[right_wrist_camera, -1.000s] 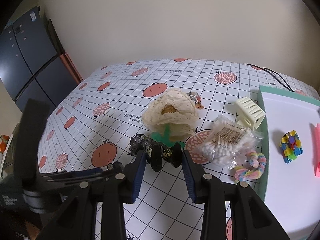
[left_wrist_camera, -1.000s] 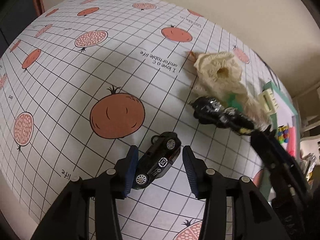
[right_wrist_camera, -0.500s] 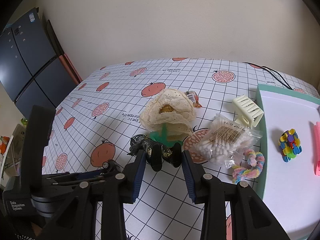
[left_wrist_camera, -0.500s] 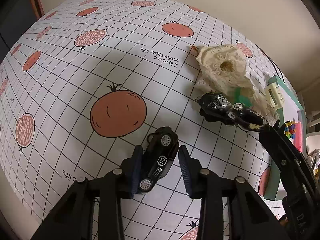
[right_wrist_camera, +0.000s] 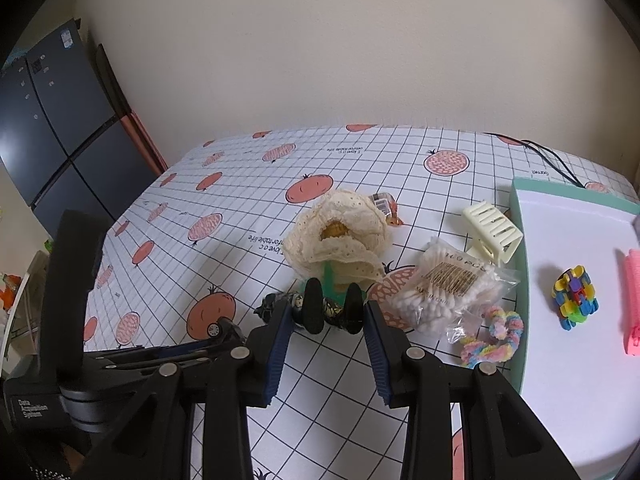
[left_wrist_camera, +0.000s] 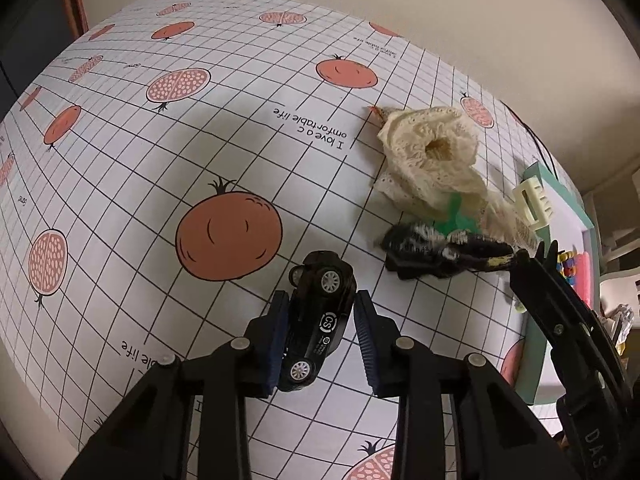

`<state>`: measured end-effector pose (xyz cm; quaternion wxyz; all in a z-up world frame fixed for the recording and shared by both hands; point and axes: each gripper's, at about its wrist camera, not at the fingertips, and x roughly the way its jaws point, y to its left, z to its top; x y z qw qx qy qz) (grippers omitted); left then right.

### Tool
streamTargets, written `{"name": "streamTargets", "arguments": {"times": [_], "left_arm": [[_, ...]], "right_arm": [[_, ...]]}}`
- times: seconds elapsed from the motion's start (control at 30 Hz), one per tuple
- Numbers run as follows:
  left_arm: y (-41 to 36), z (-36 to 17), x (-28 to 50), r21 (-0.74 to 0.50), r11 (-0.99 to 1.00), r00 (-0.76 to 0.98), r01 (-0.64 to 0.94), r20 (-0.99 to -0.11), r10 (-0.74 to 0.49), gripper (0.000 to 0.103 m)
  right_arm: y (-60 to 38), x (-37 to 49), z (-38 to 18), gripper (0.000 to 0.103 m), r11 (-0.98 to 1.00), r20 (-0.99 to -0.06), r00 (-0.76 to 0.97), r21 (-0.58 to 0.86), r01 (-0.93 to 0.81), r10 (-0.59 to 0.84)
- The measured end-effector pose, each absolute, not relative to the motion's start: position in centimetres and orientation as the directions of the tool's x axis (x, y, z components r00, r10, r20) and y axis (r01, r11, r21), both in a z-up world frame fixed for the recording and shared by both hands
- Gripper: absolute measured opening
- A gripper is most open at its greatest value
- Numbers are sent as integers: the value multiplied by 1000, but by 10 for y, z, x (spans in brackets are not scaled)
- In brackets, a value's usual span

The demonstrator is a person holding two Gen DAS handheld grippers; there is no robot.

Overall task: Organize objects
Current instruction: 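Lift the toy car with the left tool while the right tool carries the robot figure toward the box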

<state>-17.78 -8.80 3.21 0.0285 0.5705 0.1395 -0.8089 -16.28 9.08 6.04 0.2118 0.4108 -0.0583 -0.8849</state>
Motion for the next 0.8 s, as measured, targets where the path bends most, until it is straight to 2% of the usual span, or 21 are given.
{"name": "streamTargets", "arguments": {"times": [0.47,0.8], "left_arm": [[-81,57,-177,-215,-957,-423,196,-899,116,34],[-64,71,-180,-255,-955,-469,154,-869,157,34]], "right_arm": [[111,-160,89,39,-900,-647,-626,302,313,-435],[156,-162,107,39,-918,-614,-687,318,236,-389]]}}
